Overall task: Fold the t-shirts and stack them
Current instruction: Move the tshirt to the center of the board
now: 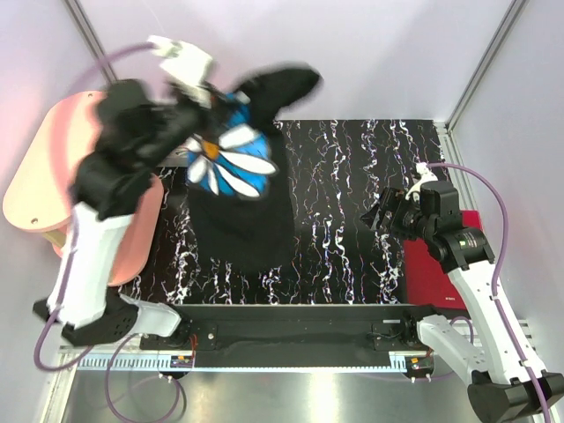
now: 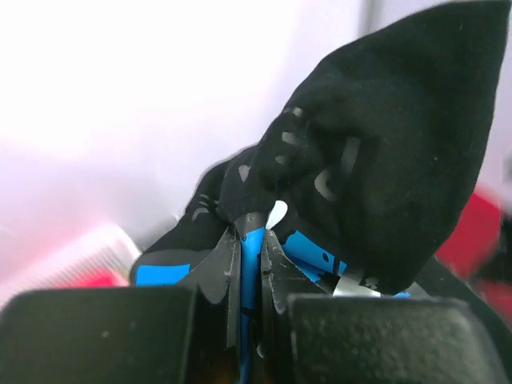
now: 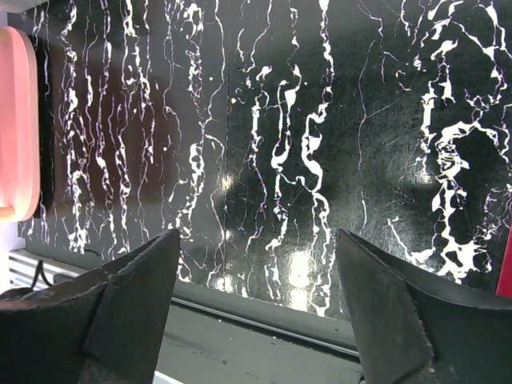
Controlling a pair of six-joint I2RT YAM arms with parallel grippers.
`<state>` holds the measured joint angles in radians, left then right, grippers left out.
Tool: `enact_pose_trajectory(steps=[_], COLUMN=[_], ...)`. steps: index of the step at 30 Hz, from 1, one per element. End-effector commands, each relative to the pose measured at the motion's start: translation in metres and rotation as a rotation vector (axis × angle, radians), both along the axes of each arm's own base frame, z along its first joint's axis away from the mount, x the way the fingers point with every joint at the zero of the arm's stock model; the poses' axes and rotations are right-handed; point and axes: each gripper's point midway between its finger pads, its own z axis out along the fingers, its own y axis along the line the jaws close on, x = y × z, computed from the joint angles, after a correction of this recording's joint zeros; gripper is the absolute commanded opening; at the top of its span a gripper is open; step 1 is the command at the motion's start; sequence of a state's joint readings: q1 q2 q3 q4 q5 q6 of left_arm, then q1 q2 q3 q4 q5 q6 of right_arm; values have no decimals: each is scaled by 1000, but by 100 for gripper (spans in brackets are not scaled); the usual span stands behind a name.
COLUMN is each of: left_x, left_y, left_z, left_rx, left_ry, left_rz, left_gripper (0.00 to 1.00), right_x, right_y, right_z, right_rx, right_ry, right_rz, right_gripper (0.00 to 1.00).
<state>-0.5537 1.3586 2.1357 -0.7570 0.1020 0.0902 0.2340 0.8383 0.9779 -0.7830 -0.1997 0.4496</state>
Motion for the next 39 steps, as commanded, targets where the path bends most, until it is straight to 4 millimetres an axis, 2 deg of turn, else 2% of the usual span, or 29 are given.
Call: enact_pose_trajectory(steps=[1, 8, 9, 13, 14, 16, 17, 21, 22, 24, 25, 26, 27, 29, 33, 35, 36, 37, 38, 39], left_x=[18, -8, -16, -24, -26, -33, -37, -29, -26, -23, -17, -13, -4, 6, 14, 12, 4, 3, 3, -8], left_y=[-50, -93, -103, -137, -140, -158, -162, -177, -185, -193, -203, -204, -213, -217, -228, -225, -212, -212, -203, -182], left_z=[-92, -78, -80, -91, -84, -84, -77, -76, -82, -78, -85, -72, -79, -65, -59, -66, -55, -83, -92, -82], left_rx=[173, 177, 187, 221, 214, 222, 205, 177, 183, 165, 172, 150, 161, 134, 115, 120, 107, 158, 176, 161], left_ry=[206, 167, 166, 175, 157, 151, 139, 151, 162, 158, 165, 133, 134, 80, 40, 70, 60, 112, 132, 122], left_rz=[-81, -209, -236, -297, -294, -328, -339, -338, -346, -354, -355, -347, -339, -309, -310, -309, -307, -313, -306, -300], left_gripper=[0, 0, 0, 0, 0, 0, 0, 0, 0, 0, 0, 0, 0, 0, 0, 0, 0, 0, 0, 0], right_x=[2, -2, -2, -3, -2, -3, -3, -2, -2, -1, -1, -1, -2, -2, -5, -7, -7, -7, -7, -7], right_y=[-1, -5, -4, -3, -2, -3, -4, -4, -3, -3, -3, -4, -3, -4, -6, -6, -7, -7, -7, -7], right_z=[25, 29, 29, 33, 34, 35, 36, 35, 35, 37, 36, 37, 38, 38, 40, 41, 42, 42, 43, 43], right_rx=[25, 27, 31, 39, 41, 38, 39, 40, 41, 42, 42, 40, 42, 43, 44, 44, 44, 43, 41, 38], right_ry=[-70, -86, -86, -89, -92, -97, -99, -98, -98, -102, -98, -100, -100, -101, -99, -103, -107, -107, -110, -110], right_rz=[-26, -45, -44, -40, -41, -43, -43, -48, -47, -47, -47, -49, -47, -51, -63, -62, -64, -63, -59, -57], right_gripper=[84, 81, 80, 79, 79, 79, 79, 78, 78, 78, 78, 78, 78, 78, 78, 78, 78, 78, 78, 78])
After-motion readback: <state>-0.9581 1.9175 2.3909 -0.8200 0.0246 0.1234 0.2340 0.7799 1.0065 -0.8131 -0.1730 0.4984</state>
